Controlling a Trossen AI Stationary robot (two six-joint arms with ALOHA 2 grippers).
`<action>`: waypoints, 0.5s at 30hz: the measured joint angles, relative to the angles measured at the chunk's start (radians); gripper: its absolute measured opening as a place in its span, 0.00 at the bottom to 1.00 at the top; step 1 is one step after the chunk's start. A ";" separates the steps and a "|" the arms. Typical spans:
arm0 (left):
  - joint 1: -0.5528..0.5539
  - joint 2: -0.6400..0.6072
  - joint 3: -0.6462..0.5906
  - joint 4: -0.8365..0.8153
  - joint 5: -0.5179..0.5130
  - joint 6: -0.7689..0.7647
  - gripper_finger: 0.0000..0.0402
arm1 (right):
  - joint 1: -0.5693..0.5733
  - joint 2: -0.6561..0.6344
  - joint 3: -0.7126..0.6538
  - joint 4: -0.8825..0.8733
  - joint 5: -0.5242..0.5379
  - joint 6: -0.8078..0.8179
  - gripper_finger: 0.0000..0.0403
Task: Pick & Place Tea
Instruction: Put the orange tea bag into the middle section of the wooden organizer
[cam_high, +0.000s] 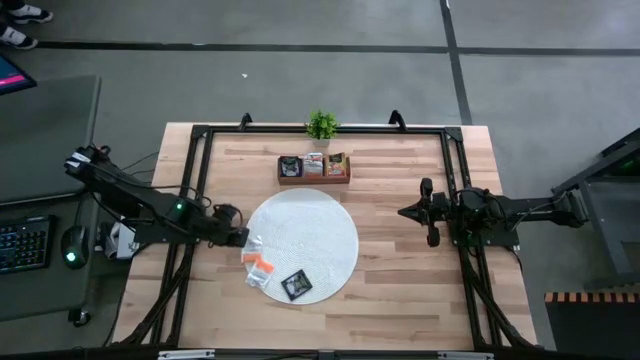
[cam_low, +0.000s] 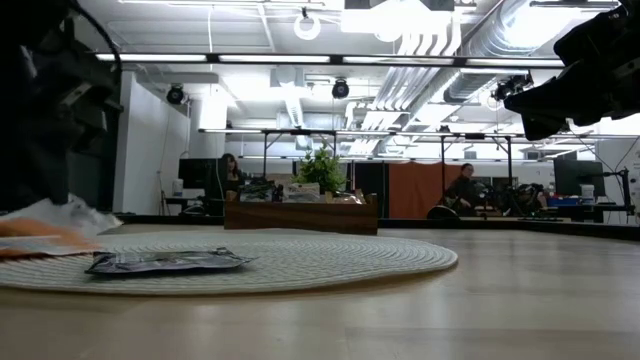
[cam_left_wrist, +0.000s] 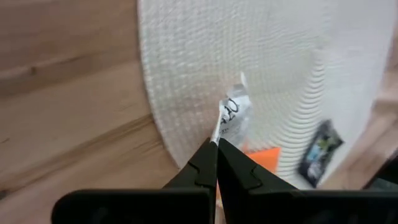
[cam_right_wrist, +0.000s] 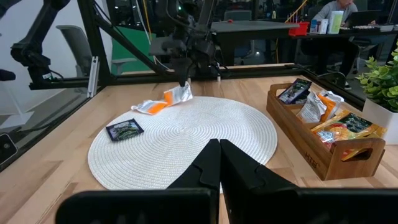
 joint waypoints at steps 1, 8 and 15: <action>0.000 -0.006 0.013 -0.015 -0.005 0.007 0.00 | 0.000 0.000 0.000 0.000 0.000 0.000 0.00; 0.000 -0.041 0.144 -0.189 -0.115 0.155 0.00 | 0.000 0.000 0.000 0.000 0.000 0.000 0.00; 0.000 -0.035 0.278 -0.264 -0.370 0.441 0.00 | 0.000 0.000 0.000 0.000 0.000 0.000 0.00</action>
